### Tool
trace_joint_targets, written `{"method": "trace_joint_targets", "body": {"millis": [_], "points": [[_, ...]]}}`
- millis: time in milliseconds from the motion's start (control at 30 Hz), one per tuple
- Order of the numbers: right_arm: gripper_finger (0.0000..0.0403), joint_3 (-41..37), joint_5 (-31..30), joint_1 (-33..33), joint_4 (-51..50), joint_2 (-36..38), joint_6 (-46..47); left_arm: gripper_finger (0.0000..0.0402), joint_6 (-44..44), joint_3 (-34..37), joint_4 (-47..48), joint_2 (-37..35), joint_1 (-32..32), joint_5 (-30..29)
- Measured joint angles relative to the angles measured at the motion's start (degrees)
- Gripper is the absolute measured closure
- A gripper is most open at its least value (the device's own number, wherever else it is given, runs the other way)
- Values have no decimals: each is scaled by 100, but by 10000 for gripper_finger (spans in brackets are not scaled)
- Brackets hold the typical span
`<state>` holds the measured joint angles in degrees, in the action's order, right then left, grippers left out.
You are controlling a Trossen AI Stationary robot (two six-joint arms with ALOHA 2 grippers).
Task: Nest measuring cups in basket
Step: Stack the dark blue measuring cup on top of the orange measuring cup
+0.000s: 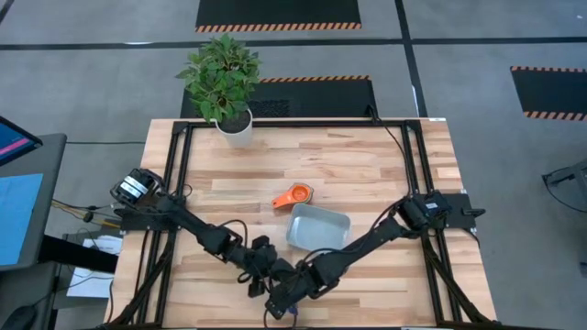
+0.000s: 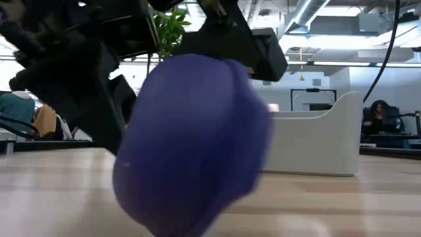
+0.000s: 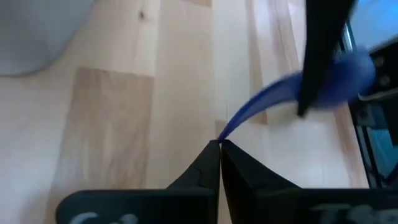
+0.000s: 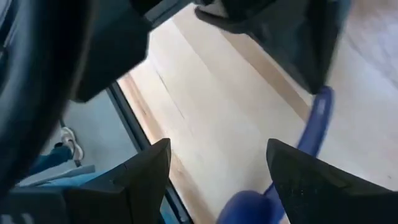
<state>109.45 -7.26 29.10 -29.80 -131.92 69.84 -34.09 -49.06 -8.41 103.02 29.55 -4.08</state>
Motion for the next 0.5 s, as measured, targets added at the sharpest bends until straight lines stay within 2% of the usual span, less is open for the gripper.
{"method": "trace_joint_targets", "body": {"millis": [500], "points": [[113, -7, -204, 22, -43, 1, 55, 401, 197, -2, -6, 9, -134, -65]]}}
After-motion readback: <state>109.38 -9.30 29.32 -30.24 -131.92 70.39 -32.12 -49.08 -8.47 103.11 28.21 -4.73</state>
